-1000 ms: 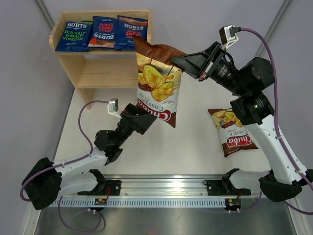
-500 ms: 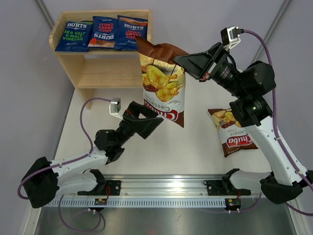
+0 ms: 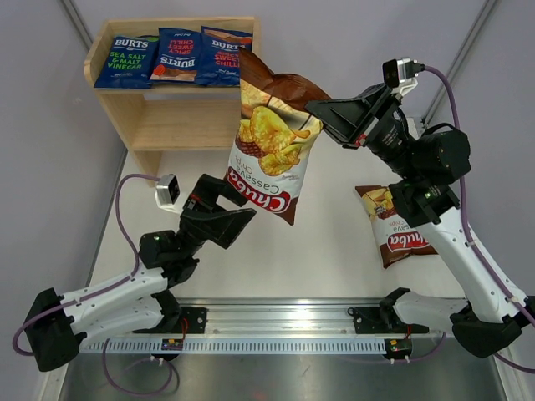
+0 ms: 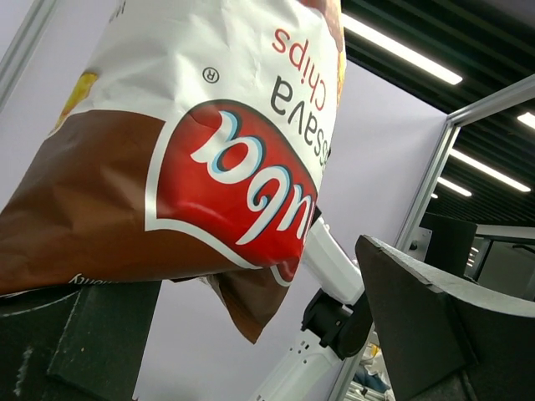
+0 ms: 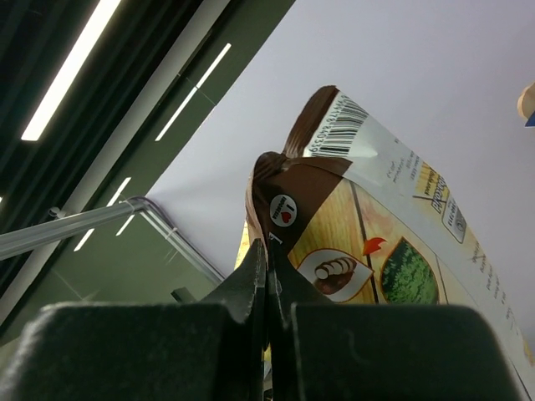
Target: Place and organize the chips bags onto the shelf
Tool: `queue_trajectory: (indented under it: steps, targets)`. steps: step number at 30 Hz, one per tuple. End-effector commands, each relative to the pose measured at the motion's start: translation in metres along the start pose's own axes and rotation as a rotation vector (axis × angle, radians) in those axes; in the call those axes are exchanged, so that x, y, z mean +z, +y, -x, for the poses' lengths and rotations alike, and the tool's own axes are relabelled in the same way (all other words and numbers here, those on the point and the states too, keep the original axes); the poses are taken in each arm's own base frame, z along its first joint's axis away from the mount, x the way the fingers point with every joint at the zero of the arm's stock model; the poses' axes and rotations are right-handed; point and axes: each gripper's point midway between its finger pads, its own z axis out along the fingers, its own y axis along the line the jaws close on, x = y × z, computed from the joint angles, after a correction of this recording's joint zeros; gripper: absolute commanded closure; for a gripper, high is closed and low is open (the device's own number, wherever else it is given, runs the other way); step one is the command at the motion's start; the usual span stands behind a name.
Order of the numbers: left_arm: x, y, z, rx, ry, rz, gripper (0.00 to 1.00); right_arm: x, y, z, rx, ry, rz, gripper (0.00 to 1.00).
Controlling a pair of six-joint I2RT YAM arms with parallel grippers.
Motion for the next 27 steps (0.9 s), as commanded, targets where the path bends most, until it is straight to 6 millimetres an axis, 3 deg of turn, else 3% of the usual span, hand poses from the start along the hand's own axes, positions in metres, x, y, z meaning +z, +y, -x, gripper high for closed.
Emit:
queue_trajectory:
  steps: [1, 3, 4, 7, 14, 20, 22, 24, 25, 27]
  targets:
    - [-0.016, -0.104, 0.092, 0.113, -0.361, -0.363, 0.01, -0.008, -0.003, -0.012, -0.01, 0.02, 0.01, 1.0]
    - [-0.023, -0.111, 0.102, 0.124, -0.394, -0.37, 0.01, -0.015, -0.005, -0.018, -0.021, 0.014, 0.008, 1.0]
    - [-0.025, -0.112, 0.105, 0.123, -0.406, -0.368, 0.01, -0.019, -0.019, -0.027, -0.004, 0.024, -0.013, 1.0]
    - [-0.032, -0.116, 0.113, 0.136, -0.444, -0.359, 0.01, -0.021, -0.035, -0.046, 0.025, 0.06, -0.006, 1.0]
    - [-0.04, -0.104, 0.111, 0.122, -0.455, -0.311, 0.01, -0.017, -0.04, -0.054, 0.026, 0.074, 0.016, 1.0]
    - [-0.05, -0.085, 0.109, 0.098, -0.477, -0.234, 0.31, -0.023, -0.043, -0.052, -0.008, 0.05, -0.017, 1.0]
    - [-0.053, -0.079, 0.109, 0.1, -0.485, -0.201, 0.47, -0.026, -0.044, -0.051, -0.015, 0.042, -0.022, 1.0]
    - [-0.057, -0.076, 0.11, 0.1, -0.489, -0.18, 0.51, -0.027, -0.044, -0.052, -0.018, 0.044, -0.023, 1.0]
    - [-0.056, -0.071, 0.108, 0.106, -0.481, -0.157, 0.6, -0.027, -0.046, -0.053, -0.02, 0.047, -0.026, 1.0]
    - [-0.056, -0.069, 0.108, 0.111, -0.467, -0.135, 0.67, -0.028, -0.048, -0.053, -0.024, 0.045, -0.03, 1.0]
